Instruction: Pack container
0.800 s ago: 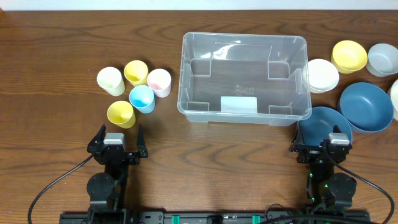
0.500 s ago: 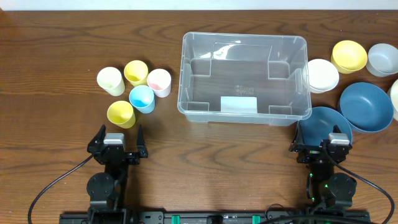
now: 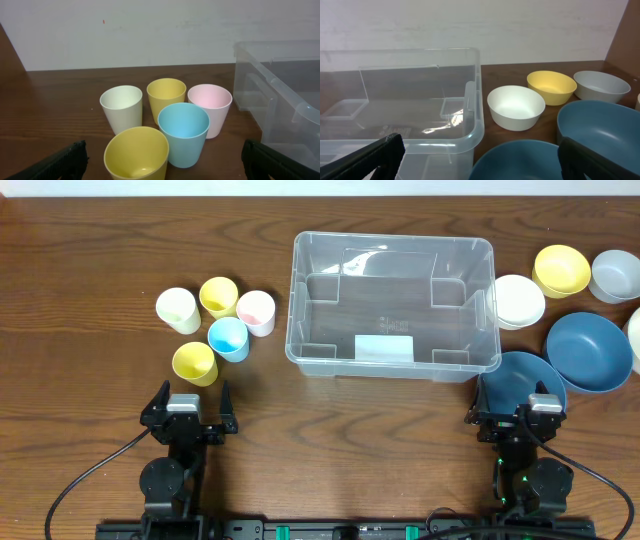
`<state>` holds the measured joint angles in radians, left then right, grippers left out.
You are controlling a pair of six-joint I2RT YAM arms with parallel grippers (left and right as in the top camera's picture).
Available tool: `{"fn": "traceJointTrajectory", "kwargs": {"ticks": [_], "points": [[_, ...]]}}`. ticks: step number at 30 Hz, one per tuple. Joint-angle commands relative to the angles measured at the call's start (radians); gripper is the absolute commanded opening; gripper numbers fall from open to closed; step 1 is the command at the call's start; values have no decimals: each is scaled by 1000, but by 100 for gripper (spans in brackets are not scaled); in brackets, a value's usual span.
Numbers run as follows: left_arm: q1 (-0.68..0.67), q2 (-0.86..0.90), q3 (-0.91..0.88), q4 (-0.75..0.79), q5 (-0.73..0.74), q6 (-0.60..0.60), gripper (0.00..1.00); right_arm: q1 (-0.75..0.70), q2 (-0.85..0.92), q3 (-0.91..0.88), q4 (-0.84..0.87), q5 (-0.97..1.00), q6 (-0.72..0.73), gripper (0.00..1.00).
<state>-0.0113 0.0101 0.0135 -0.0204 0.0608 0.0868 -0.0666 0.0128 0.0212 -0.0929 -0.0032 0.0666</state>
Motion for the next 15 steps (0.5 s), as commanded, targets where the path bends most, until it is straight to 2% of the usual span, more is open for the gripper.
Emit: {"fn": "traceJointTrajectory", "kwargs": {"ticks": [1,15], "points": [[4,-5,-10,-44,18,14,98,8,-6,-5,-1,6,-12,99],[4,-5,-10,-44,18,14,98,8,-6,-6,-1,6,-13,99]]}}
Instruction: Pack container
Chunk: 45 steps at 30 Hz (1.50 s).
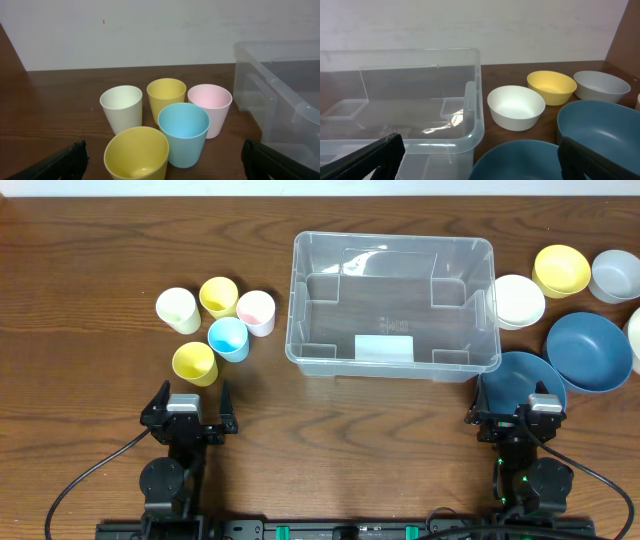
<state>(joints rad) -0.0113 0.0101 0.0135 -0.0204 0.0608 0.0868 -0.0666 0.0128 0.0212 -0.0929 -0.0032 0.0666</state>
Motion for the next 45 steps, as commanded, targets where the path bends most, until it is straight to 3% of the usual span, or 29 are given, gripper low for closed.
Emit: {"fn": "traceJointTrajectory", "kwargs": {"ticks": [1,20,30,33,37,42,45], "points": [[4,-5,-10,-44,18,14,98,8,-6,-6,-1,6,-13,99],[4,-5,-10,-44,18,14,98,8,-6,-5,0,6,-12,99],[4,-5,-10,-44,18,14,98,8,-6,-5,147,-38,69,99],[4,-5,-10,-44,18,14,98,8,-6,-5,217,-130,157,99],[4,-5,-10,-44,18,14,98,8,-6,1,308,-234,156,99],[4,-5,-10,-44,18,14,98,8,-2,82,393,-236,139,99],[4,-5,-10,-44,18,14,98,6,46,217,271,-200,118,99]]}}
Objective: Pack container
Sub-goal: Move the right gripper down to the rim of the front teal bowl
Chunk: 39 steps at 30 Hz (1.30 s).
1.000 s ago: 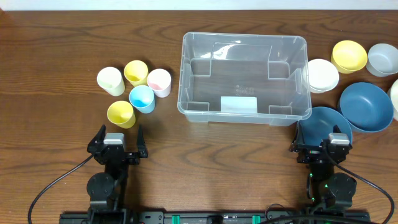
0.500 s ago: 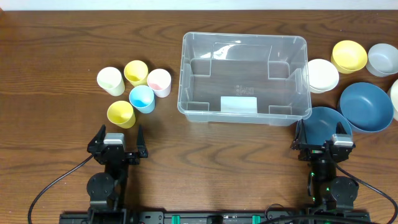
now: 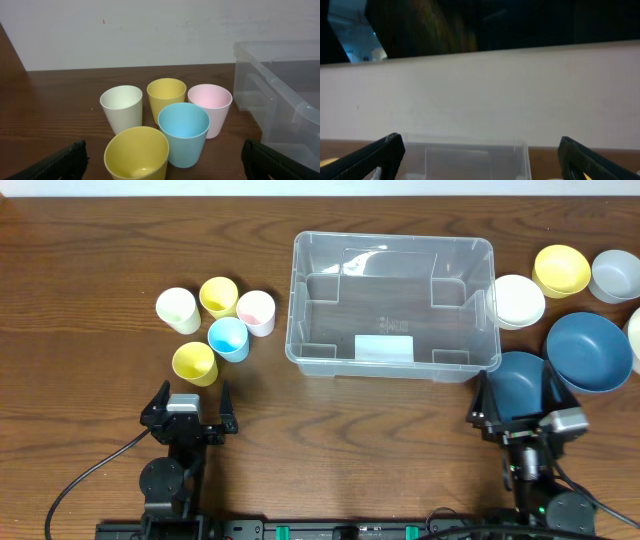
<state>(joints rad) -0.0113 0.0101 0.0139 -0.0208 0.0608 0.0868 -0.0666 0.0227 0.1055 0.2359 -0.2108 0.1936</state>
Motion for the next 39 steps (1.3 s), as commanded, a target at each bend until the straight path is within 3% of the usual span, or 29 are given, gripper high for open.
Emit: {"fn": "traceJointTrajectory", "kwargs": {"ticks": [1,7,13,16,19,24,28,36,39], "points": [[4,-5,-10,-43,18,14,98,6,72,200,-137,50,-8,99],[4,-5,-10,-43,18,14,98,6,385,586,-627,407,-20,99],[4,-5,-10,-43,18,14,98,6,606,698,-801,252,40,99],[4,-5,-10,-44,18,14,98,1,697,691,-856,336,71,99],[4,-5,-10,-43,18,14,98,-56,757,693,-903,426,301,99],[4,-5,-10,-44,18,14,98,-248,801,692,-956,349,534,99],[4,-5,-10,-43,18,14,98,-346,861,689,-993,302,562,99],[4,-5,-10,-44,18,14,98,-359,1049,624,-1028,277,682,99],[4,-5,-10,-44,18,14,98,-359,1136,618,-1029,277,743,92]]}}
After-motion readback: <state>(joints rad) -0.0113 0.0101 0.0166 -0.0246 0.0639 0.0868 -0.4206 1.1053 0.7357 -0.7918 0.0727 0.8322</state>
